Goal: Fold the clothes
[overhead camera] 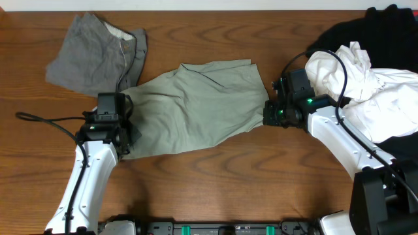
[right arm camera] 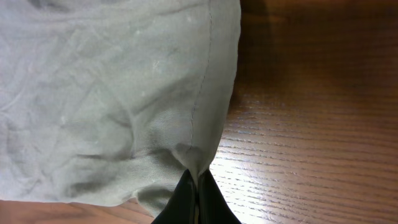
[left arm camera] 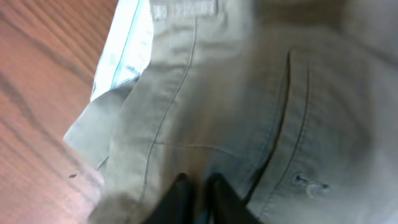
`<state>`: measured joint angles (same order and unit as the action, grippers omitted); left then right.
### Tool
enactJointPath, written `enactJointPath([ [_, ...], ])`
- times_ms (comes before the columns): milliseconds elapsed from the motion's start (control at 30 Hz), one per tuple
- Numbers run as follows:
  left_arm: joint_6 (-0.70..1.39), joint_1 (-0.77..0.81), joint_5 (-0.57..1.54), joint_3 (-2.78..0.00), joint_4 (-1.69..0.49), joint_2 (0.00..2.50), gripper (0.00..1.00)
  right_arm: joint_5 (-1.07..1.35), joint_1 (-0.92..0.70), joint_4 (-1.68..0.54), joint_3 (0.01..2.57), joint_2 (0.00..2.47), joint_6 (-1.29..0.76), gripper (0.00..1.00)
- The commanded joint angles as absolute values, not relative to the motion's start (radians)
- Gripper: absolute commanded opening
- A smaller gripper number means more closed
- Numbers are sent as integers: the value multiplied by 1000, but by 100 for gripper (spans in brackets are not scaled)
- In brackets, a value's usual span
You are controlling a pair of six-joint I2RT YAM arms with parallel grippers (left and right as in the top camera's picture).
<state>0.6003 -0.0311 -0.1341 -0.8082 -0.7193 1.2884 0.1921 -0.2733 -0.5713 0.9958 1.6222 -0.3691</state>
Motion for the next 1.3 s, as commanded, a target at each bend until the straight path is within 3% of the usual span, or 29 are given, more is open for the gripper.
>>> enactJointPath([
  [0,542,-37,-142,-802,-750,1284,41,187,-266,-569,1006,1618,-350,1],
  [67,543,-47,-137,-803,-782,1271,64,187,-267,-569,1006,1618,-350,1],
  [167,510,-61,-105,-803,-813,1243,72,187,-267,-569,1006,1618,-342,1],
  [433,422,-66,68,-797,-828,1193,73,186,-266,-567,1006,1618,-342,1],
  [933,397,-67,-42,-692,-746,1231,73,187,-266,-568,1006,1618,-335,1],
  [1033,398,-67,-41,-682,-725,1235,61,187,-266,-567,1006,1618,-335,1],
  [1133,405,-67,-41,-657,-678,1250,32,187,-266,-567,1006,1618,-335,1],
  [1267,405,-67,-38,-640,-637,1280,6,187,-266,-567,1006,1618,-335,1],
])
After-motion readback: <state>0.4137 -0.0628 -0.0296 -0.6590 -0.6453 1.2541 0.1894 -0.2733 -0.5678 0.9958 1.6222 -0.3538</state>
